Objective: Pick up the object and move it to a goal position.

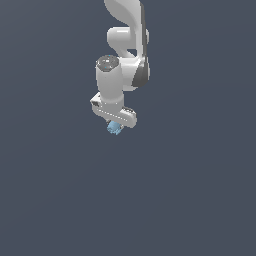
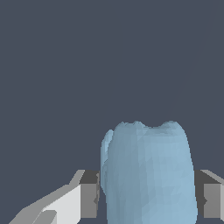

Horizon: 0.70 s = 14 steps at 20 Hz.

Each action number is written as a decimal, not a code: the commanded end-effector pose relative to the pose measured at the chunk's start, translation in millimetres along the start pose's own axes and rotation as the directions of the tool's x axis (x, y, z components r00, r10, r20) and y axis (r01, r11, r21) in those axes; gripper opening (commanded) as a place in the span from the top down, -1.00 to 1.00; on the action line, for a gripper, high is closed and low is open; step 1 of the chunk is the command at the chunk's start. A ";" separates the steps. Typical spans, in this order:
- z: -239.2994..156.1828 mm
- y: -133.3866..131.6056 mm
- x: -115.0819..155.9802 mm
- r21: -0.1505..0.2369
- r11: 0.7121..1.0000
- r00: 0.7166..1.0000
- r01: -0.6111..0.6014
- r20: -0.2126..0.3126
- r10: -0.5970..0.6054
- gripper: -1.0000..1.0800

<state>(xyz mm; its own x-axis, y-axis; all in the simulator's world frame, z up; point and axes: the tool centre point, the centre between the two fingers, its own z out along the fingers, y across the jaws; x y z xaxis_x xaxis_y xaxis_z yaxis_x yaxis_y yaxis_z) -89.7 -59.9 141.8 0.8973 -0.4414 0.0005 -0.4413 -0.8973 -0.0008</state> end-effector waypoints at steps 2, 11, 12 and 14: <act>-34.1 9.6 8.8 0.000 1.000 1.000 0.000 0.000 0.000 1.00; -115.3 31.8 32.0 -0.001 1.000 1.000 -0.001 0.000 0.001 1.00; -122.2 33.6 34.2 -0.001 1.000 1.000 -0.001 0.000 0.001 1.00; -134.4 36.7 38.2 -0.001 1.000 1.000 -0.001 0.000 0.001 1.00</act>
<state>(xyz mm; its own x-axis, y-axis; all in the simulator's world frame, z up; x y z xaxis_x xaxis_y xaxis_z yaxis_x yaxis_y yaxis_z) -73.0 -106.2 266.3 0.8967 -0.4427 0.0015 -0.4427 -0.8967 -0.0005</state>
